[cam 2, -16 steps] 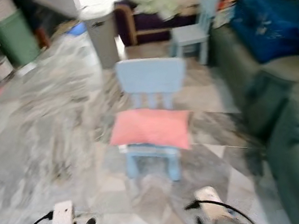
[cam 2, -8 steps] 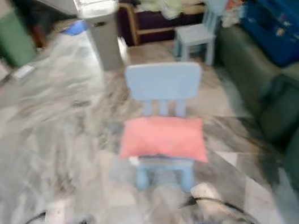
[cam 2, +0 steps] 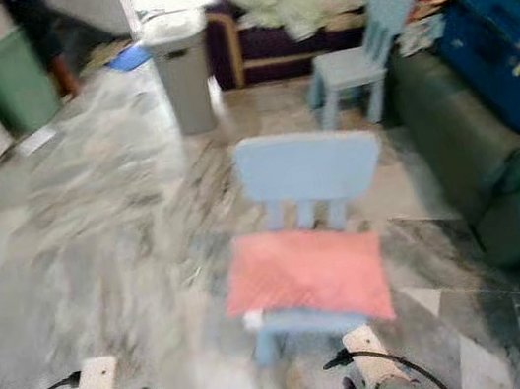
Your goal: Move the pillow to the sofa
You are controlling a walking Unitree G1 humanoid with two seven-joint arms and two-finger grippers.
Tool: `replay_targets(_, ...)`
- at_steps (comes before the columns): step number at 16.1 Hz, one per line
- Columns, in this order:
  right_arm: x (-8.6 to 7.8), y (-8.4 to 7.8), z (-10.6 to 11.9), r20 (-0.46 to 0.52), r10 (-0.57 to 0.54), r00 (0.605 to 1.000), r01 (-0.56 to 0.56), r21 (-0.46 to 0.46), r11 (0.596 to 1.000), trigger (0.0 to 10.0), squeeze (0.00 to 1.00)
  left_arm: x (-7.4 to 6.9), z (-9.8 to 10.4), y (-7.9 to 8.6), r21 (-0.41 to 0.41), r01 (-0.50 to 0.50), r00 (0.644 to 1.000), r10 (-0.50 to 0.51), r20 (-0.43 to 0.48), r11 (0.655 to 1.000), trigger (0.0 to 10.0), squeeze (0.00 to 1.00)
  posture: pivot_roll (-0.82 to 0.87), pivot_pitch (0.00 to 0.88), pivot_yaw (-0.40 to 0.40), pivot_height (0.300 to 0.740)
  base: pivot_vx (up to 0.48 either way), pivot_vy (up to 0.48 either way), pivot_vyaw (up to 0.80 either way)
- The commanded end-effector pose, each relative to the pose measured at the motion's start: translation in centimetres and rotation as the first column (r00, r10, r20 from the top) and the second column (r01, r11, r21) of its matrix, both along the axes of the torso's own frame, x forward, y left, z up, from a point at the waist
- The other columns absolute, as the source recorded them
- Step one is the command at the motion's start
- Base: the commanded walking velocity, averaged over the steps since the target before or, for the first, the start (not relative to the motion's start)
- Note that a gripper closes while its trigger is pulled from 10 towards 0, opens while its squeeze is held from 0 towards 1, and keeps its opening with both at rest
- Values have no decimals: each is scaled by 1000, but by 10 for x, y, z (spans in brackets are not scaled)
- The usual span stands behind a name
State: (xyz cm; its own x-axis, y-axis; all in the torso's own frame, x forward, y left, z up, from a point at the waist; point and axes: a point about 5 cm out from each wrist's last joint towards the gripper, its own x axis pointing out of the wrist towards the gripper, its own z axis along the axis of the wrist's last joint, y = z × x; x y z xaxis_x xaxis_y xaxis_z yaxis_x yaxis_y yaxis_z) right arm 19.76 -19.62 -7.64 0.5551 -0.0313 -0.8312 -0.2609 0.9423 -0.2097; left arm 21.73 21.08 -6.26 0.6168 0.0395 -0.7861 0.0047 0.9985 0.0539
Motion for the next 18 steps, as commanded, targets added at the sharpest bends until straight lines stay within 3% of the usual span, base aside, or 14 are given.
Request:
replay_targets(1,5,4,2,14,-2,1000,2,15,1000,10000,0,-5,-1,9,22,-14,1000,14,-18,1000,10000,0,64,0,34,740,0,0,0)
replay_targets(14,6,13,1,9,19,1000,-19,11,1000,10000,0,-9,-4,7,-5,-37,999,37,-26,999,10000,0,64,0,27,740,0,0,0)
replay_targets(18,3,15,0,-2,19,1000,-19,8,1000,10000,0,-9,-4,6,-10,-39,999,39,-30,999,10000,0,64,0,27,740,0,-372,0)
